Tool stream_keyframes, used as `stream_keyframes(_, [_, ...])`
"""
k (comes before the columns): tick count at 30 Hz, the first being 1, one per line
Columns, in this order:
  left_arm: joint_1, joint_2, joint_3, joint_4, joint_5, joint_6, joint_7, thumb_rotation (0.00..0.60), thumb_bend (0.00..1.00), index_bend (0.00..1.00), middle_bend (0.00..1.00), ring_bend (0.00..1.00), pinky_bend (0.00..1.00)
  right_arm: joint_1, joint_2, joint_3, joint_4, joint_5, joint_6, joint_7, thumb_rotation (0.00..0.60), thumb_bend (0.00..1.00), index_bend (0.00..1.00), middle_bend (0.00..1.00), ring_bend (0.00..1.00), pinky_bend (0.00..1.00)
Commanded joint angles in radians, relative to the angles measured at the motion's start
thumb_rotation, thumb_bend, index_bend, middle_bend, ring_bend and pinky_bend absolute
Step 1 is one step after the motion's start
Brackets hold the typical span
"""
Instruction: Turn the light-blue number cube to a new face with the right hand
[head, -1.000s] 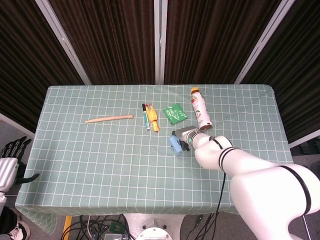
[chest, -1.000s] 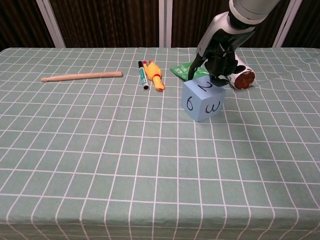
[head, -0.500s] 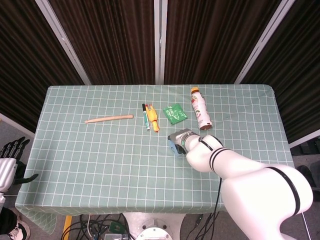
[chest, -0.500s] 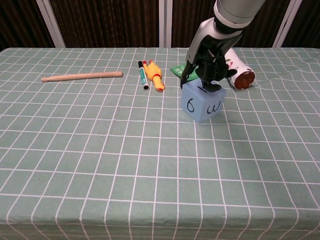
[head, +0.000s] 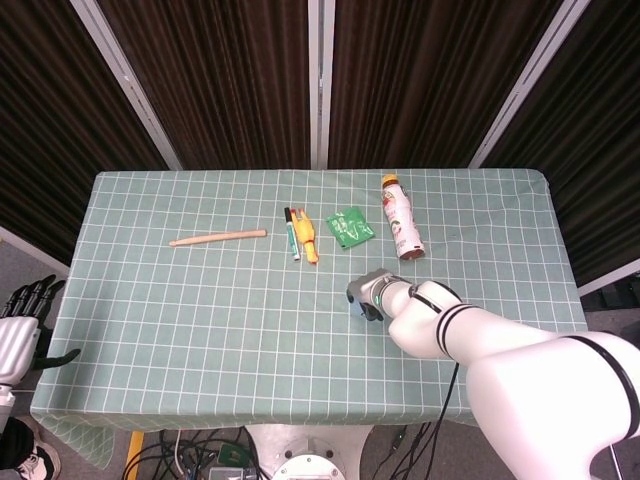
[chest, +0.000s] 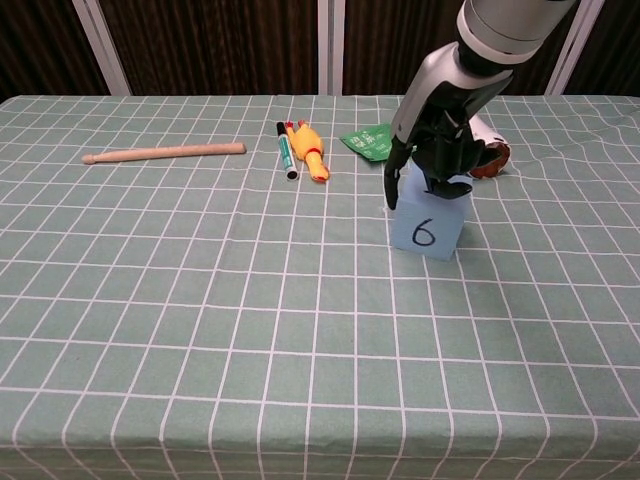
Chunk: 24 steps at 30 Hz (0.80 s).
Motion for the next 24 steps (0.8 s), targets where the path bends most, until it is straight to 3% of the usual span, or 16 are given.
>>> stream_keyframes(1, [-0.001,0.000,0.000,-0.002,0.001,0.000,0.003,0.600,0.00,0.03,0.00,0.00,0.00,-0.005,0.019,-0.008,-0.037,-0.032,0.015,-0.001,0.600,1.00,0.17,1.00,0.86,0.74])
stream_keyframes(10, [-0.006,0.000,0.001,-0.017,0.006,-0.003,0.023,0.600,0.00,0.03,0.00,0.00,0.00,-0.021,0.068,-0.046,-0.114,-0.084,0.075,0.003,0.600,1.00,0.17,1.00,0.86,0.74])
stream_keyframes(16, [-0.007,0.003,0.000,-0.027,0.004,-0.003,0.035,0.600,0.00,0.03,0.00,0.00,0.00,-0.066,0.103,-0.031,-0.146,-0.096,0.139,0.004,0.600,1.00,0.16,1.00,0.86,0.74])
stream_keyframes(21, [-0.012,0.006,-0.005,-0.036,0.000,-0.006,0.045,0.600,0.00,0.03,0.00,0.00,0.00,-0.186,0.237,0.028,-0.276,-0.133,0.326,-0.009,0.600,1.00,0.01,1.00,0.86,0.74])
stream_keyframes(24, [-0.012,0.005,-0.006,-0.045,0.002,-0.003,0.054,0.600,0.00,0.03,0.00,0.00,0.00,-0.301,0.353,0.041,-0.392,-0.205,0.496,-0.046,0.600,1.00,0.00,1.00,0.86,0.74])
